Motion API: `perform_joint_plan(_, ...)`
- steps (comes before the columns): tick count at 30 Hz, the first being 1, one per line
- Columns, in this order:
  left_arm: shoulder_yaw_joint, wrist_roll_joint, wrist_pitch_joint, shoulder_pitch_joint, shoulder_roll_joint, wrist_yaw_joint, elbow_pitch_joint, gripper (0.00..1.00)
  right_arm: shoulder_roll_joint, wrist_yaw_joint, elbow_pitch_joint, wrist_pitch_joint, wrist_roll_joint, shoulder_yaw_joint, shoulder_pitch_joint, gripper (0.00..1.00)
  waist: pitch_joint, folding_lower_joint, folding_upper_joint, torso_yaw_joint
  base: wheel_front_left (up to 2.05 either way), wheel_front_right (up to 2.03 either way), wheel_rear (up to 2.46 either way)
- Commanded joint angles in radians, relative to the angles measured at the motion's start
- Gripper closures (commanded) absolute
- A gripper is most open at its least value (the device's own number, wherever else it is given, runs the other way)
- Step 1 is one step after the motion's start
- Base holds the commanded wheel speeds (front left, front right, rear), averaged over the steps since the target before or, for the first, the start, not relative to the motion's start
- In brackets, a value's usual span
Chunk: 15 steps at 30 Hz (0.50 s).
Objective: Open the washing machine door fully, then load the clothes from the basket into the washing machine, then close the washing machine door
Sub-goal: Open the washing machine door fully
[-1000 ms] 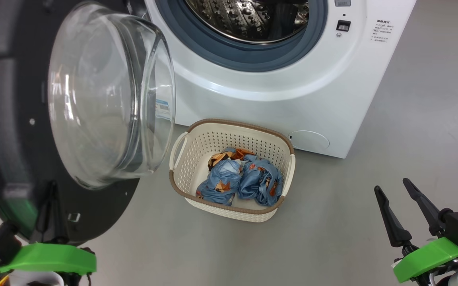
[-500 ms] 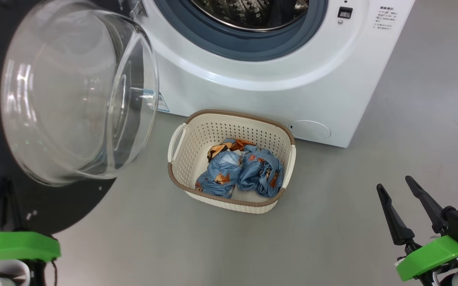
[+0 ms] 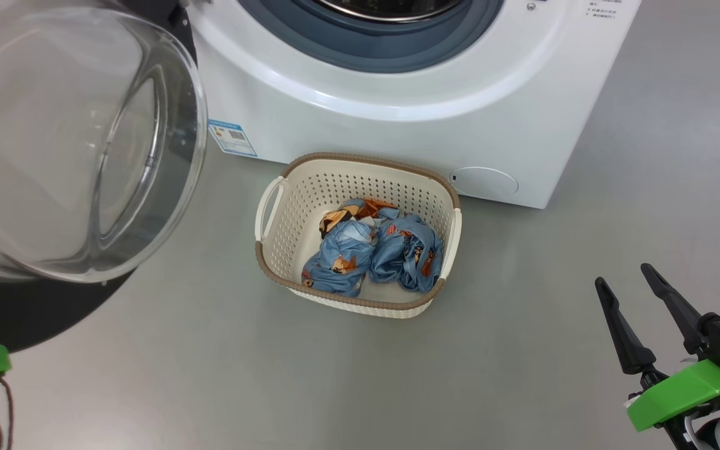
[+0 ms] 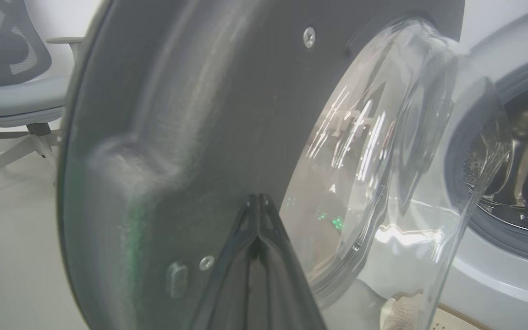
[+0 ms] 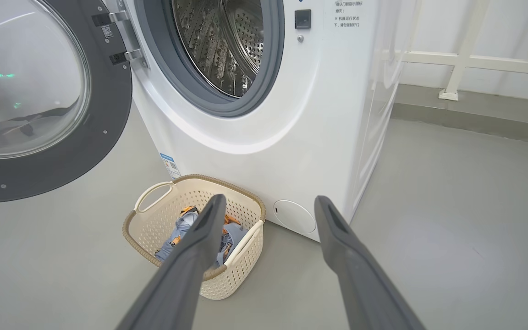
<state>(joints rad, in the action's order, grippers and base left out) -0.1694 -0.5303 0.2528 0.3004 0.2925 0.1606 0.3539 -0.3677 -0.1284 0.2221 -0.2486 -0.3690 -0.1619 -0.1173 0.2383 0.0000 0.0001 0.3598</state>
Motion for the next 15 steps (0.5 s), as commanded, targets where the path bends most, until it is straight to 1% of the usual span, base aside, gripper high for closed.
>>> perform_joint_plan(1,-0.066,0.014,0.009,0.043,0.065,0.002,-0.006,1.00,-0.018,-0.002,-0.025,-0.013,0.007,-0.018,-0.023,0.00,0.007,0.0000,-0.0001,-0.003,0.00,0.00,0.00)
perform_joint_plan(9,-0.159,0.068,0.009,0.104,0.079,-0.050,0.083,1.00,-0.026,-0.002,-0.027,-0.013,0.009,-0.023,-0.040,0.00,0.036,0.0000,-0.0001,-0.005,0.00,0.00,0.00)
perform_joint_plan(15,-0.225,0.105,0.009,0.167,0.100,-0.086,0.185,1.00,-0.034,-0.002,-0.029,-0.013,0.008,-0.036,-0.062,0.00,0.065,0.0000,-0.0001,-0.010,0.00,0.00,0.00)
